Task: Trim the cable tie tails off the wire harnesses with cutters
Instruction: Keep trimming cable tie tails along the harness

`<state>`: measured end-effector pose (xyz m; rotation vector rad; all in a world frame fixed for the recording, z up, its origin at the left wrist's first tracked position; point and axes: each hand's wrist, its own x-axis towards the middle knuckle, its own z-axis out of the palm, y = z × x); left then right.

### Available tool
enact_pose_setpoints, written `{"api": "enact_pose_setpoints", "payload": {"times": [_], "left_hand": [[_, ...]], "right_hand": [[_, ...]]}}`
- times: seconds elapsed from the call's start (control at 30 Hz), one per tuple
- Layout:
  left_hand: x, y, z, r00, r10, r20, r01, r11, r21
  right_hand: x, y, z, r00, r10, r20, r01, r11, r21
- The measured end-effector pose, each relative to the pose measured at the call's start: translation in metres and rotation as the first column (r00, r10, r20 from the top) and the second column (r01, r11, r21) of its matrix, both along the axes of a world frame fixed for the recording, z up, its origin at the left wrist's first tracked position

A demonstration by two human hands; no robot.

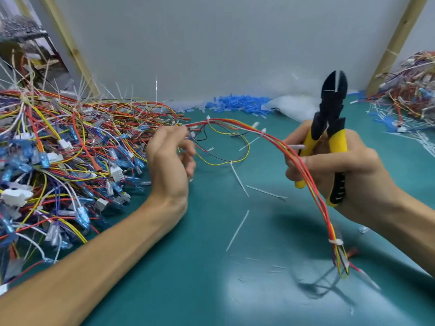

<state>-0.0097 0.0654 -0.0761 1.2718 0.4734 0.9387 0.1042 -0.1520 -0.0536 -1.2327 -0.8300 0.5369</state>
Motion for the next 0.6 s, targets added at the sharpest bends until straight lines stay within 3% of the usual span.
{"api": "enact_pose_setpoints", "payload": {"times": [0.1,0.2,0.37,0.43,0.5,0.6], "left_hand": [[0.002,0.009,0.001,0.990,0.139,0.026,-0.138,0.990,-0.022],[0.002,0.015,0.005,0.993,0.115,-0.030,-0.117,0.989,-0.094],[0.009,0.016,-0.002,0.909,-0.058,-0.413,0.073,0.997,0.020],[0.010,0.015,-0.004,0.934,-0.080,-0.348,0.090,0.996,0.012],[0.008,0.015,-0.003,0.966,-0.184,-0.182,0.178,0.983,-0.049],[0.004,0.013,-0.001,0.907,-0.416,0.062,0.420,0.903,-0.091]], "right_hand": [[-0.004,0.001,-0.003,0.997,0.069,0.039,-0.068,0.997,-0.037],[-0.006,0.000,-0.005,0.985,0.130,0.116,-0.118,0.988,-0.103],[-0.006,-0.006,-0.002,0.905,0.336,0.260,-0.257,0.920,-0.295],[-0.009,-0.005,-0.004,0.878,0.405,0.256,-0.306,0.885,-0.351],[-0.010,-0.003,-0.007,0.868,0.441,0.230,-0.331,0.858,-0.393],[-0.008,-0.002,-0.010,0.893,0.390,0.224,-0.290,0.880,-0.376]]}}
